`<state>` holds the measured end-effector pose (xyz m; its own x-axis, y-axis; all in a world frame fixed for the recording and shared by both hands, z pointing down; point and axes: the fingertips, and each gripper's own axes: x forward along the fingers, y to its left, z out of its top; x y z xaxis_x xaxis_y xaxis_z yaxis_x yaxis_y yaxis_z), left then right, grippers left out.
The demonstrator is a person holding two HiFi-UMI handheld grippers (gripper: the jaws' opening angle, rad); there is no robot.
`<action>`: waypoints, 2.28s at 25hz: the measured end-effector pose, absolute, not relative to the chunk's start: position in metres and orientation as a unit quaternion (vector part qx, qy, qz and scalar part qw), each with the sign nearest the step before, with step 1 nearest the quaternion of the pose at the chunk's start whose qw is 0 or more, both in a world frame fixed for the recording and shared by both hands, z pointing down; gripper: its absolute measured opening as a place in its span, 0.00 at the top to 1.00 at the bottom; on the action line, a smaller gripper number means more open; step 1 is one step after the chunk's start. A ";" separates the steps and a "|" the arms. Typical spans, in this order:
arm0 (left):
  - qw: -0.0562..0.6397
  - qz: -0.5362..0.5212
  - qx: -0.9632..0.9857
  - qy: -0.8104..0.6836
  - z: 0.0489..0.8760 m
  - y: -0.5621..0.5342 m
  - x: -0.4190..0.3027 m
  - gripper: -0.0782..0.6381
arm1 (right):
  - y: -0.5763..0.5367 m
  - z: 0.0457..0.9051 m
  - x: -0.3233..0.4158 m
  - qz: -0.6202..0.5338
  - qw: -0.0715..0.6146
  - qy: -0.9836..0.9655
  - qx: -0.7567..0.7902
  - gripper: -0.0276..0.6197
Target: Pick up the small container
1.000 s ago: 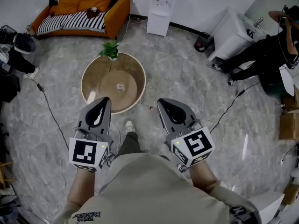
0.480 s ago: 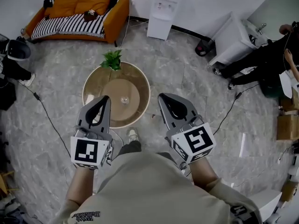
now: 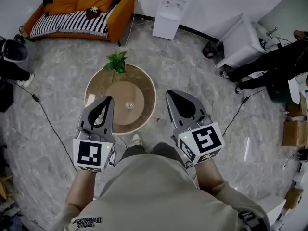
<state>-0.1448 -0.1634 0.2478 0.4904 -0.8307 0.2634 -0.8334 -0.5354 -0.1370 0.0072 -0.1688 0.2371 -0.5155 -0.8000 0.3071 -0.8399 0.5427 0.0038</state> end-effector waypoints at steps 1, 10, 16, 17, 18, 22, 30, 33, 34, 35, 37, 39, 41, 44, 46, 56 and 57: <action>-0.006 0.159 0.859 -0.486 0.249 -0.164 -0.143 0.88 | -0.170 0.240 0.009 0.074 0.139 -0.868 0.471 0.96; 0.019 0.141 0.850 -0.508 0.248 -0.172 -0.125 0.88 | -0.185 0.254 0.026 0.091 0.137 -0.881 0.444 0.96; 0.031 0.151 0.853 -0.498 0.264 -0.179 -0.111 0.88 | -0.197 0.261 0.036 0.094 0.136 -0.884 0.437 0.96; 0.031 0.154 0.854 -0.496 0.268 -0.182 -0.110 0.85 | -0.200 0.262 0.036 0.093 0.135 -0.885 0.435 0.96; 0.030 0.156 0.854 -0.495 0.272 -0.186 -0.108 0.78 | -0.204 0.263 0.036 0.092 0.135 -0.886 0.434 0.96; 0.028 0.155 0.853 -0.498 0.290 -0.202 -0.106 0.66 | -0.218 0.273 0.033 0.094 0.140 -0.889 0.427 0.96; 0.047 0.182 0.848 -0.496 0.368 -0.235 -0.112 0.51 | -0.245 0.321 0.018 0.116 0.136 -0.894 0.411 0.96; 0.045 0.182 0.844 -0.503 0.396 -0.247 -0.117 0.50 | -0.255 0.346 0.011 0.120 0.147 -0.893 0.408 0.96; 0.046 0.181 0.843 -0.505 0.405 -0.251 -0.118 0.50 | -0.258 0.355 0.008 0.122 0.152 -0.893 0.406 0.96; 0.048 0.181 0.842 -0.506 0.415 -0.255 -0.118 0.49 | -0.261 0.364 0.006 0.125 0.157 -0.892 0.405 0.96; 0.053 0.184 0.842 -0.504 0.439 -0.262 -0.119 0.49 | -0.265 0.384 0.001 0.134 0.162 -0.891 0.403 0.96; 0.059 0.188 0.840 -0.505 0.466 -0.267 -0.120 0.48 | -0.266 0.402 -0.004 0.146 0.157 -0.892 0.398 0.96; 0.070 0.192 0.836 -0.510 0.497 -0.271 -0.122 0.48 | -0.267 0.422 -0.009 0.159 0.152 -0.894 0.390 0.96; 0.093 0.206 0.832 -0.507 0.549 -0.271 -0.124 0.48 | -0.267 0.457 -0.019 0.170 0.160 -0.896 0.378 0.96; 0.102 0.224 0.832 -0.498 0.585 -0.271 -0.123 0.48 | -0.269 0.481 -0.024 0.172 0.170 -0.896 0.373 0.96; 0.149 0.247 0.834 -0.471 0.749 -0.269 -0.117 0.45 | -0.272 0.602 -0.032 0.193 0.215 -0.885 0.364 0.96; 0.151 0.257 0.833 -0.466 0.765 -0.267 -0.115 0.45 | -0.271 0.614 -0.031 0.193 0.222 -0.884 0.364 0.96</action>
<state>-0.1155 -0.2674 0.7654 0.4341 -0.6989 0.5685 -0.8541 -0.5200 0.0129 -0.0311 -0.2710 0.6136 -0.6366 -0.5576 0.5327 -0.7292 0.6601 -0.1805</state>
